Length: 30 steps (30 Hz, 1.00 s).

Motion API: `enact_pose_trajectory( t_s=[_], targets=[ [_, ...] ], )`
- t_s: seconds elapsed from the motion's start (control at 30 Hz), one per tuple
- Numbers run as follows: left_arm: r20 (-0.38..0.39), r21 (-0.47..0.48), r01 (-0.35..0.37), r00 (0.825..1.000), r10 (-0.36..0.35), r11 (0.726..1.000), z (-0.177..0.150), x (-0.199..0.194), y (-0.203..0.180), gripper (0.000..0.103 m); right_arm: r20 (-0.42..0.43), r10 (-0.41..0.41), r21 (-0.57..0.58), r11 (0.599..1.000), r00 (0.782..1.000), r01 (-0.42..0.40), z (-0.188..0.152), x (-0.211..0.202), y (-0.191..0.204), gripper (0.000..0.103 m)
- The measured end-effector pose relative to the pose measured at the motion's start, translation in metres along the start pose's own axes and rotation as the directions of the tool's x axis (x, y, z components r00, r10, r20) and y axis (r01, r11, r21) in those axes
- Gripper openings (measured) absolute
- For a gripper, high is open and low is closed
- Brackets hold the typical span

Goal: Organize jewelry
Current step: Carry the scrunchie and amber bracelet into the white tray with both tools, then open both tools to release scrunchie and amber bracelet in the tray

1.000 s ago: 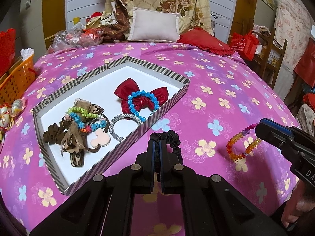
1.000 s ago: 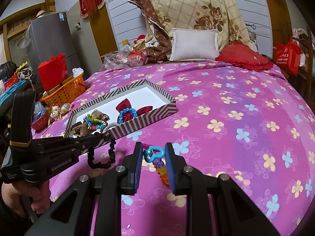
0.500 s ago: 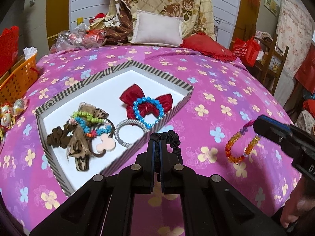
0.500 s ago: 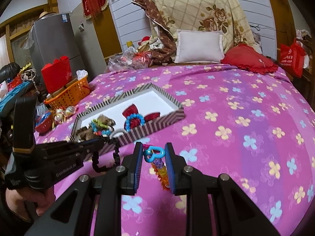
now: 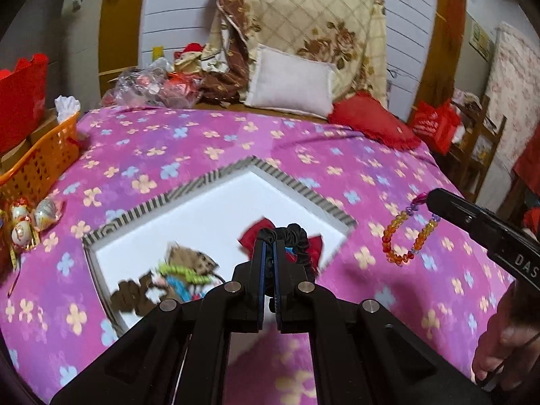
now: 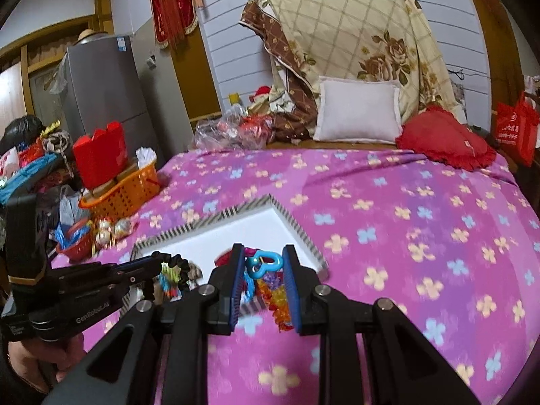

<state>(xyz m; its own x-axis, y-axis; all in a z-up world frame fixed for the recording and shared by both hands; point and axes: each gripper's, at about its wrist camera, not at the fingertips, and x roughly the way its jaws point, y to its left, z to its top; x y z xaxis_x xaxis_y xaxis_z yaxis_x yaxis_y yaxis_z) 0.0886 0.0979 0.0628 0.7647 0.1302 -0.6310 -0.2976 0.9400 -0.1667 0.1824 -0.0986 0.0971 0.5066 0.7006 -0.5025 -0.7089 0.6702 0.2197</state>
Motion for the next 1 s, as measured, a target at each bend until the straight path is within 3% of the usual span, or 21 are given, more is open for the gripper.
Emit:
enact_pose_trajectory(
  t_s=[0.3, 0.63, 0.87, 1.0],
  targets=[
    [-0.042, -0.061, -0.086, 0.996, 0.084, 0.994, -0.009, 0.034, 0.038, 0.000, 0.001, 0.027, 0.019, 0.999, 1.000, -0.027, 0.005, 0.034, 0.003, 0.023],
    [-0.051, -0.099, -0.096, 0.995, 0.091, 0.991, -0.012, 0.029, 0.061, 0.000, -0.029, 0.066, 0.021, 0.998, 0.997, -0.065, 0.003, 0.075, 0.032, 0.023],
    [-0.092, -0.107, -0.122, 0.989, 0.113, 0.987, -0.018, 0.036, 0.069, 0.000, -0.077, 0.133, 0.033, 0.991, 0.988, -0.131, -0.007, 0.104, 0.055, 0.023],
    [-0.125, -0.103, -0.174, 0.979, 0.161, 0.979, -0.022, 0.044, 0.075, 0.000, -0.099, 0.180, 0.070, 0.982, 0.979, -0.174, -0.013, 0.119, 0.059, 0.023]
  ],
)
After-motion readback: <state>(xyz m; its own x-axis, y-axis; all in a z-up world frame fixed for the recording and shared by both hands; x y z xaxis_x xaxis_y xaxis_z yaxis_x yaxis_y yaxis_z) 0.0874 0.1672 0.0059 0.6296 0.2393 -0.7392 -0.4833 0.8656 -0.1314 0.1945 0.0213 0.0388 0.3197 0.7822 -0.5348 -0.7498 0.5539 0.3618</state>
